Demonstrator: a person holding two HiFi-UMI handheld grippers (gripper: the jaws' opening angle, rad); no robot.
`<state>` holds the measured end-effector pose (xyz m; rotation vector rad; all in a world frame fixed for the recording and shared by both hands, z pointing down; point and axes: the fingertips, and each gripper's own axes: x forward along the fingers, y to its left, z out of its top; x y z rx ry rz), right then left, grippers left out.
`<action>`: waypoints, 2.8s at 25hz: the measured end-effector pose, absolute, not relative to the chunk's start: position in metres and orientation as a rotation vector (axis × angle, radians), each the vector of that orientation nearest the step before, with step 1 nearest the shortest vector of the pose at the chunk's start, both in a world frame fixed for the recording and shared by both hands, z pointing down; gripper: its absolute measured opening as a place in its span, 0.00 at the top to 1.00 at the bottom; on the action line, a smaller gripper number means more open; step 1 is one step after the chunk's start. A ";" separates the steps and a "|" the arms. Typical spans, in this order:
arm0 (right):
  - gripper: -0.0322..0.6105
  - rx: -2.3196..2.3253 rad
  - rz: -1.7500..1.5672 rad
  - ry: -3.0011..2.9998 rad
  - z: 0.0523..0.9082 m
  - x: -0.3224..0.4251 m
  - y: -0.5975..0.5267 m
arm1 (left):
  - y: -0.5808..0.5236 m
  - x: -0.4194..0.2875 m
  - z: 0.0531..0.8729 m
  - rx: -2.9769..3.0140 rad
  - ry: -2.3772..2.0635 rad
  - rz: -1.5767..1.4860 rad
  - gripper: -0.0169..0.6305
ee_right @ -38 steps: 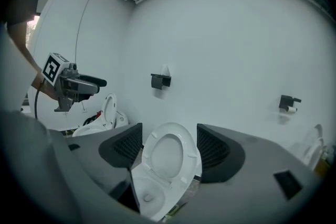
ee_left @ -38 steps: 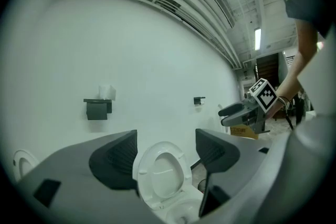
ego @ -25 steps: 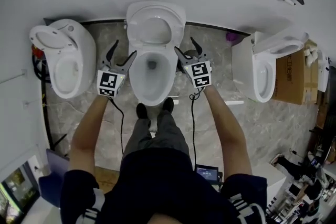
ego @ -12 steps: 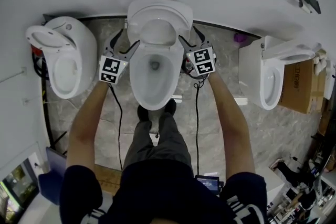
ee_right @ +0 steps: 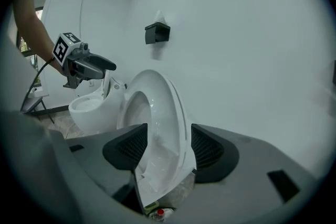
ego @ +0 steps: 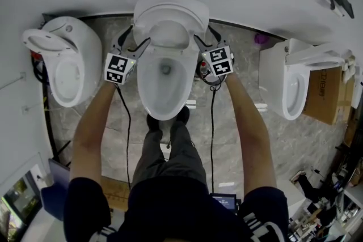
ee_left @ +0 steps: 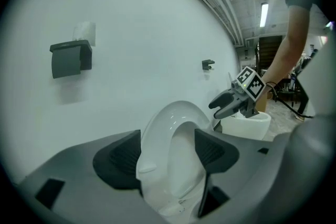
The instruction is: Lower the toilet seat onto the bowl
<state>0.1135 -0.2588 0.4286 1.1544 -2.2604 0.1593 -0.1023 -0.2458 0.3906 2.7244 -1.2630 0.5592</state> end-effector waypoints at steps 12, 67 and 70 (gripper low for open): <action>0.54 1.132 0.212 -2.241 0.471 0.120 -0.276 | -0.277 -0.110 0.434 2.659 -1.304 0.585 0.51; 0.72 1.085 0.173 -2.272 0.485 0.114 -0.292 | -0.321 -0.116 0.476 2.714 -1.274 0.826 0.75; 0.73 1.078 0.161 -2.271 0.483 0.115 -0.287 | -0.315 -0.115 0.474 2.718 -1.275 0.815 0.76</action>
